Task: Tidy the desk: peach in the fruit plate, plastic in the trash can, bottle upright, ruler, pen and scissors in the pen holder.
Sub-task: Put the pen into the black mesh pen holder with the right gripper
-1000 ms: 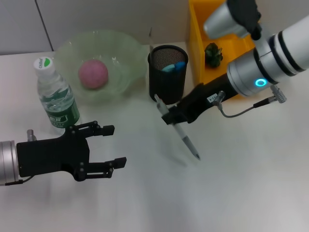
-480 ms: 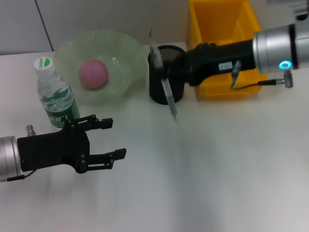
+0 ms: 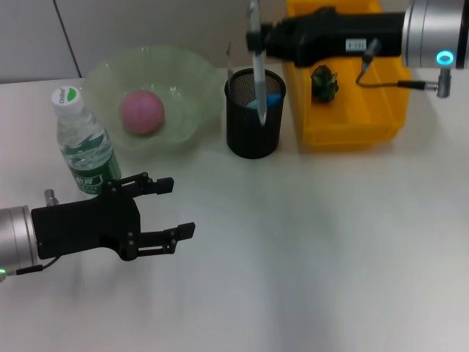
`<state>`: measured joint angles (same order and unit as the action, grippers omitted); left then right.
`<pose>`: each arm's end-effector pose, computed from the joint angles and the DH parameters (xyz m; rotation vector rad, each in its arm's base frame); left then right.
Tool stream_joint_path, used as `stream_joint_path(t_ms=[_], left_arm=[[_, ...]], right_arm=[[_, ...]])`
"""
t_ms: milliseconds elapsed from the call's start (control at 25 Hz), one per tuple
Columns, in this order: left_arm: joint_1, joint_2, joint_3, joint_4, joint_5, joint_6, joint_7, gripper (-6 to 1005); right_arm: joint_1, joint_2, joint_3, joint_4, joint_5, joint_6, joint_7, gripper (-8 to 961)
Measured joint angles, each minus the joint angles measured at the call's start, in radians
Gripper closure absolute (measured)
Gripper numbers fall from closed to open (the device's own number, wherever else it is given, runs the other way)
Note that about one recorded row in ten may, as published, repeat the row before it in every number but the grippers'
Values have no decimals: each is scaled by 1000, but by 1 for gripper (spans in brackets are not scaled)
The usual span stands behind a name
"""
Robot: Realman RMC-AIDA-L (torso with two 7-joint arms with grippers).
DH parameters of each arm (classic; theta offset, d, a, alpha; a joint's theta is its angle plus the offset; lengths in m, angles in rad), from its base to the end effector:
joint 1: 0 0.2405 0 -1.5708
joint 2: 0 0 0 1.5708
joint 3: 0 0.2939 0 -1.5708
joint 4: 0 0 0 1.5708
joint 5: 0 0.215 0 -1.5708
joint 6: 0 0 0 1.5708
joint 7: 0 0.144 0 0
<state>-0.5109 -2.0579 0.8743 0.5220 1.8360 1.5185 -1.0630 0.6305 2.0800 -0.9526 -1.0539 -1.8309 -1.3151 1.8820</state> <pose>-0.2939 0.3356 -0.0458 -2.7917 -0.2890 -0.7172 0.1770 0.4284 0.0273 -2.5754 0.6002 0.7422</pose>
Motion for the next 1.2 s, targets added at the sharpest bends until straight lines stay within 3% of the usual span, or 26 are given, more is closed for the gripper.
stream_joint_path(t_ms=[520,920,1200], left_arm=[[3,-3,0,-2,0,0,0,167],[0,-7,0,-3,0,-7,-5,167],[-1,-6,0,-4,0,-8,-25,167]], right_arm=[[14,-1,-7,71,79,237,-22,763],[82,1,-9,330,256,335,-316,756],[117,3,-14,429,290,388,-433,752]])
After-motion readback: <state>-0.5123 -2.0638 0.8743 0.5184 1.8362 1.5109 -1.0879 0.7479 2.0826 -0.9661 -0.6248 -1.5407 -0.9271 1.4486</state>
